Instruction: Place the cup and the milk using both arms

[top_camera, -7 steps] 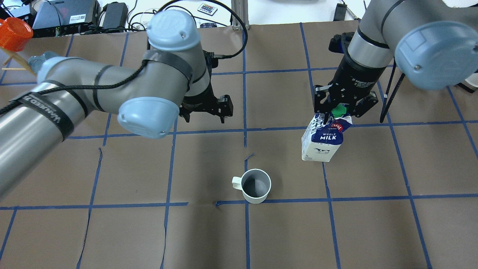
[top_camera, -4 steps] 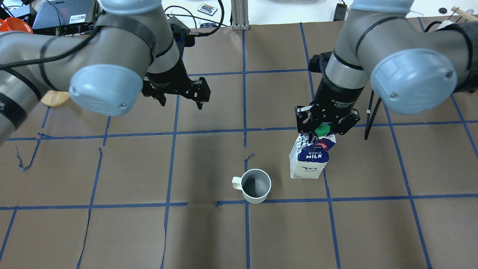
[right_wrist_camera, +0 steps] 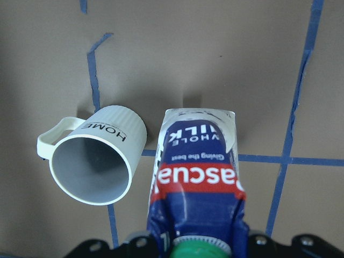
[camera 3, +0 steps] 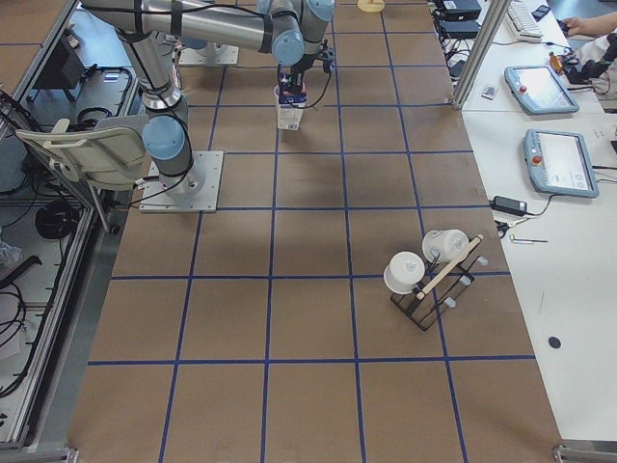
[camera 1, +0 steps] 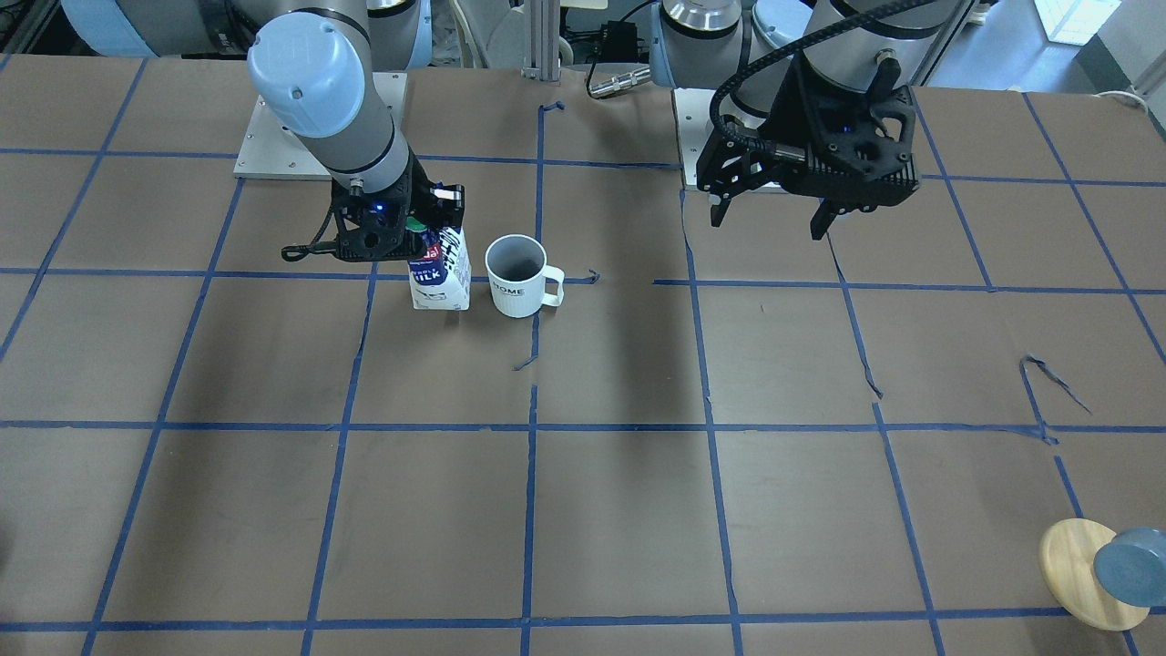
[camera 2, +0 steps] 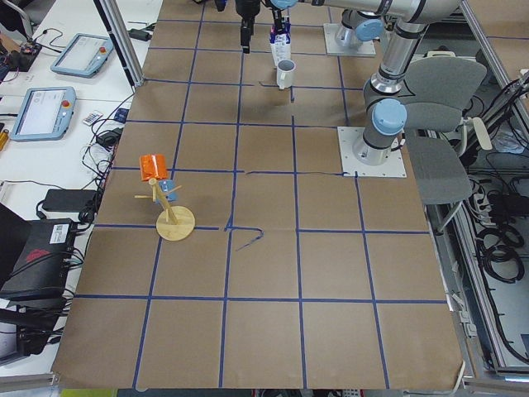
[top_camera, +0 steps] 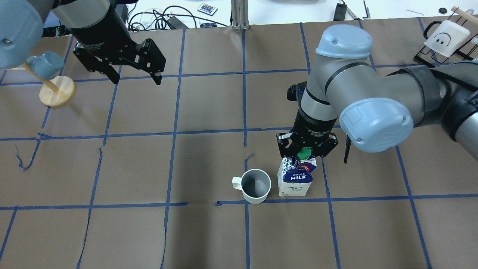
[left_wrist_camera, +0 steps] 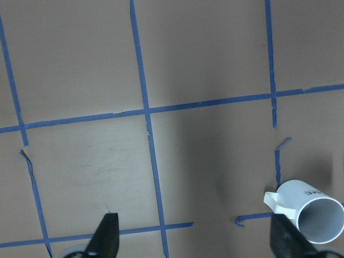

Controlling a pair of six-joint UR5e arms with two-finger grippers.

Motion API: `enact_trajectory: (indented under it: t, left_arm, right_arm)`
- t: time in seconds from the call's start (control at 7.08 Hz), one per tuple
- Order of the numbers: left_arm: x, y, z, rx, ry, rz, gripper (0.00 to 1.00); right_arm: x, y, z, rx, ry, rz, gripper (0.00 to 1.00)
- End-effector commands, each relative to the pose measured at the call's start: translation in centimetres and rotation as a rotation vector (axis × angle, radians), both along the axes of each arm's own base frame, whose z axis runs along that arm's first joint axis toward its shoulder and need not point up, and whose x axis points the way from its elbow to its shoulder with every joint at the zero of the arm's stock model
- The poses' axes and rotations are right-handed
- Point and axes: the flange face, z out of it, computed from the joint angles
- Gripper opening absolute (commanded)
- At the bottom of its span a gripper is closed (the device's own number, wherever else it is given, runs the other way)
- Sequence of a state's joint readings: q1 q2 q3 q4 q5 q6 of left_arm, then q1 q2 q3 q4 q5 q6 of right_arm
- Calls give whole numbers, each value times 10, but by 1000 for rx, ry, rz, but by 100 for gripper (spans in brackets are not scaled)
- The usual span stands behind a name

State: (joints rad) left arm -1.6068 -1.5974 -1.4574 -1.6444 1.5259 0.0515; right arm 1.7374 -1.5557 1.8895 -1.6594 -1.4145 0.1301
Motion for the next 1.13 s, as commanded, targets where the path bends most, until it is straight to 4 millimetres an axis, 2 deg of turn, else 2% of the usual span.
enact_trajectory:
  t: [0.0, 0.14, 0.28, 0.42, 0.56, 0.99]
  left_arm:
    - [6, 3, 4, -5, 3, 3, 100]
    - [7, 2, 4, -7, 4, 6, 100]
    - [8, 2, 1, -1, 12, 9, 100]
    - [8, 2, 3, -5, 7, 9, 100]
    - [9, 2, 3, -5, 4, 11, 100]
    - [9, 2, 4, -7, 6, 11, 100]
  right_arm:
    - [9, 0, -6, -20, 0, -38, 5]
    - [25, 1, -13, -29, 6, -24, 5]
    - [31, 2, -17, -28, 3, -8, 5]
    - [30, 2, -18, -25, 2, 4, 5]
    - [30, 2, -20, -21, 3, 6, 10]
    - [28, 4, -21, -12, 9, 44, 12]
